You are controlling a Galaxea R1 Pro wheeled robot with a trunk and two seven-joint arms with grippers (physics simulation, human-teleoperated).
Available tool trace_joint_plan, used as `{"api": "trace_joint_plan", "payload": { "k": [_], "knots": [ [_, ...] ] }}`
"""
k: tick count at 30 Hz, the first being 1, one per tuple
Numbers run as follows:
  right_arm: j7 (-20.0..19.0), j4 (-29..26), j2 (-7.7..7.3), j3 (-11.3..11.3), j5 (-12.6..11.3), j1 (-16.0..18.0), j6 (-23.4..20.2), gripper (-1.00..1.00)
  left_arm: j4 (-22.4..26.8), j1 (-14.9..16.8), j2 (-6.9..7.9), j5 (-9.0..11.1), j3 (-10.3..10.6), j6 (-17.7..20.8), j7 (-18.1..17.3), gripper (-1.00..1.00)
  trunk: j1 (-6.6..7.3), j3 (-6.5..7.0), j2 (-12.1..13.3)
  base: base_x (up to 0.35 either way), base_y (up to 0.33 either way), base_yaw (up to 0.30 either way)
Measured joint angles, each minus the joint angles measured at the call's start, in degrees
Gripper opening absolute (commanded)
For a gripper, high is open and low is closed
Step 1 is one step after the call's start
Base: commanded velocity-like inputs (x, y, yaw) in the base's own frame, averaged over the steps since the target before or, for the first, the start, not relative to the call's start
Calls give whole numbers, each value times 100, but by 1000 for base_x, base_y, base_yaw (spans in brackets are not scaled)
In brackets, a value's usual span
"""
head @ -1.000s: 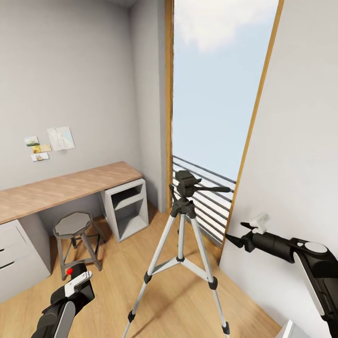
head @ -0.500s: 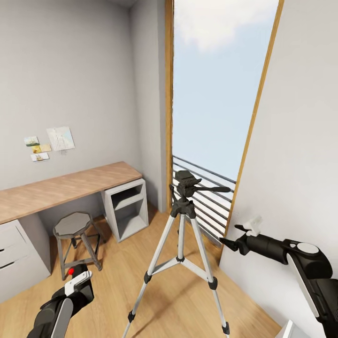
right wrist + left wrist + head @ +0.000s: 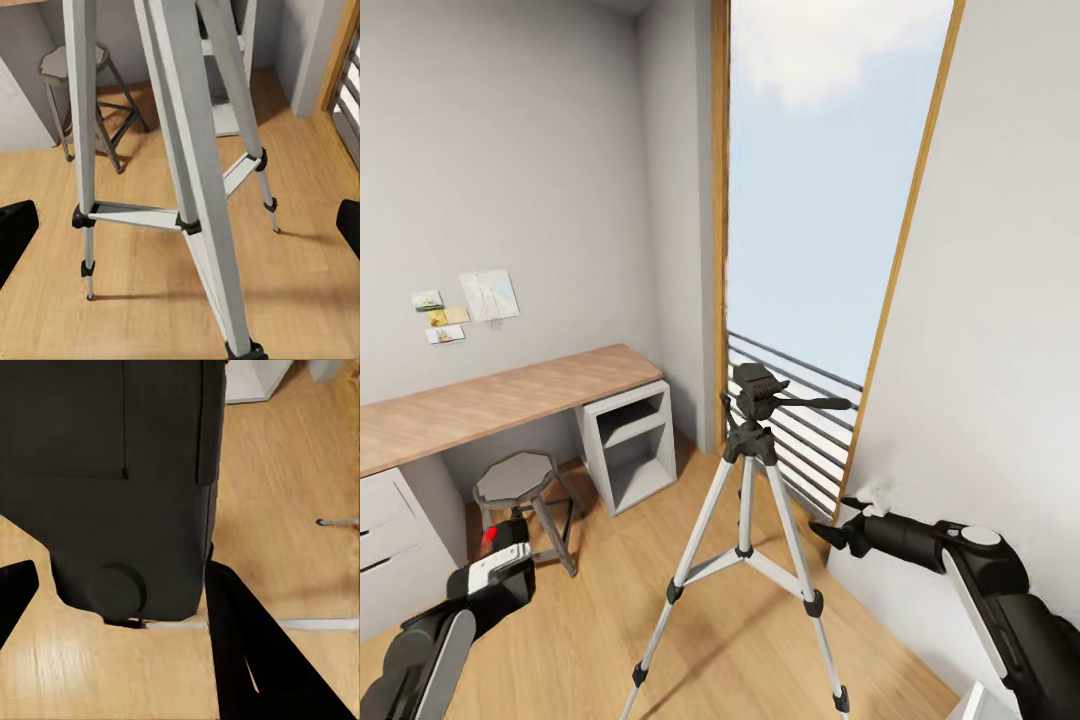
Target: Attach the digital camera to the camera tripod in the bedroom.
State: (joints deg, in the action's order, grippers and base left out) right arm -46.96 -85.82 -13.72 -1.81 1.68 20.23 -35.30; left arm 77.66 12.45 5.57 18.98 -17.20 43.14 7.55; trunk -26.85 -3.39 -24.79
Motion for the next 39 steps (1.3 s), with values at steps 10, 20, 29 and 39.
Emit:
{"api": "trace_joint_plan", "payload": {
  "k": [10, 20, 29, 39],
  "knots": [
    [147, 679, 233, 276, 75, 16, 742, 100, 618, 222, 117, 53, 195, -274, -1597, -100, 0, 0, 0, 0, 0, 0],
    [448, 943, 283, 337, 302, 30, 962, 100, 693, 619, 408, 0, 547, -471, -1735, -100, 0, 0, 0, 0, 0, 0],
    [590, 1432, 314, 318, 531, 61, 1539, 100, 785, 1183, 463, 49, 924, -420, -1809, -100, 0, 0, 0, 0, 0, 0],
    [616, 1782, 310, 313, 581, 89, 1873, 100, 895, 2141, 540, 61, 1667, -15, -2018, -100, 0, 0, 0, 0, 0, 0]
  ]
}}
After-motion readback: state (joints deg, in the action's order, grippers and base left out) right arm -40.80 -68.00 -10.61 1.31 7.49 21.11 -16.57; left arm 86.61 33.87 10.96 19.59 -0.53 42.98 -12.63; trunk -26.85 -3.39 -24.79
